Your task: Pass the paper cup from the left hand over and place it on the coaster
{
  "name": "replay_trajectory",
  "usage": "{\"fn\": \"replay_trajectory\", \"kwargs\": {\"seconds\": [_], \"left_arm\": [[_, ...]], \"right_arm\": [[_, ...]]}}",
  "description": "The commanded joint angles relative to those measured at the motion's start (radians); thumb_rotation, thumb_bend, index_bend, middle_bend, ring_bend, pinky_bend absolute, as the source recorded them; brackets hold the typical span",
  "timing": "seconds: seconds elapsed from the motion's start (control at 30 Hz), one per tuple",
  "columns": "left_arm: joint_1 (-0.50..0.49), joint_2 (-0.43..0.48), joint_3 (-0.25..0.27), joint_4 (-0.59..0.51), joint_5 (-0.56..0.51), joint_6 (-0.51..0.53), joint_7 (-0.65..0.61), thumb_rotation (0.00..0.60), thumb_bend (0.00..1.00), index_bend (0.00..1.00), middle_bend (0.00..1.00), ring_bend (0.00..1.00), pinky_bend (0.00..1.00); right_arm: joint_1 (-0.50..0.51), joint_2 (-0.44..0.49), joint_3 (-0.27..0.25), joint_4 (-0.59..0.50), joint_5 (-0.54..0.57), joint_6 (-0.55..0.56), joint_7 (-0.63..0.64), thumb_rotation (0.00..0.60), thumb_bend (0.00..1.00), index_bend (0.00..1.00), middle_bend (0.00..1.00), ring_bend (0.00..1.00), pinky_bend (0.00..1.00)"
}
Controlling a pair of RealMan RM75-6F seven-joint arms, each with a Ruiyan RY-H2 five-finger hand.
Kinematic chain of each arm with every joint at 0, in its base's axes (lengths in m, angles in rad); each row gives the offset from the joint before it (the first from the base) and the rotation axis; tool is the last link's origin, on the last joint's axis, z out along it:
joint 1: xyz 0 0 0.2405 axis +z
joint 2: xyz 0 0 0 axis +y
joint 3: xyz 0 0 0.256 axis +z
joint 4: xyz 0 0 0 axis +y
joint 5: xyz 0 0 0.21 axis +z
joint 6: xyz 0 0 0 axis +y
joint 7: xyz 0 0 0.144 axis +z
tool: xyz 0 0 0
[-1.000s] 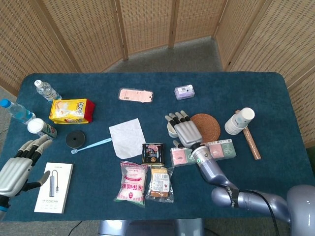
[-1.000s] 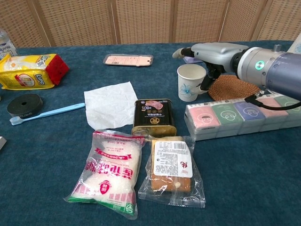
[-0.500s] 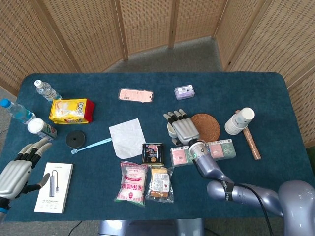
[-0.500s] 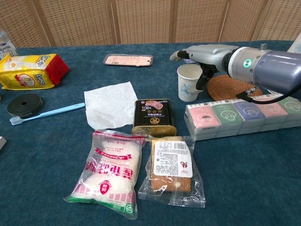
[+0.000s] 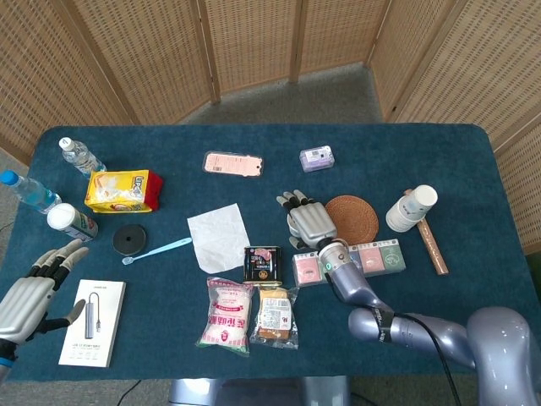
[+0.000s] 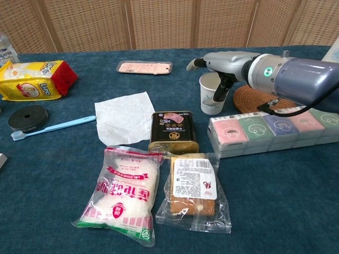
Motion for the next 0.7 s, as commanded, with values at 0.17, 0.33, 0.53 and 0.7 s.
{"fn": "replay_trajectory", "kwargs": {"seconds": [0.17, 0.33, 0.53, 0.7], "left_arm": [[-0.003, 0.011, 0.008, -0.001, -0.004, -0.023, -0.023, 0.6, 0.46, 0.0, 0.0, 0.0, 0.0], [-0.006, 0.011, 0.011, 0.006, 0.002, -0.032, -0.033, 0.6, 0.46, 0.0, 0.0, 0.0, 0.0], [-0.007, 0.005, 0.01, 0.015, 0.007, -0.034, -0.04, 0.6, 0.46, 0.0, 0.0, 0.0, 0.0], [-0.003, -0.006, 0.004, 0.027, 0.015, -0.015, -0.05, 0.6, 0.46, 0.0, 0.0, 0.0, 0.0]], "right_arm": [[0.015, -0.005, 0.002, 0.027, 0.014, -0.007, -0.002, 0.6, 0.38, 0.19, 0.11, 0.11, 0.4], [0.018, -0.006, -0.001, 0.034, 0.015, -0.003, 0.001, 0.6, 0.38, 0.25, 0.14, 0.15, 0.43], [0.018, 0.0, -0.005, 0.029, 0.017, -0.002, 0.005, 0.6, 0.39, 0.28, 0.15, 0.16, 0.45], [0.018, 0.011, -0.007, 0.022, 0.001, -0.004, 0.016, 0.6, 0.39, 0.29, 0.16, 0.19, 0.46]]}}
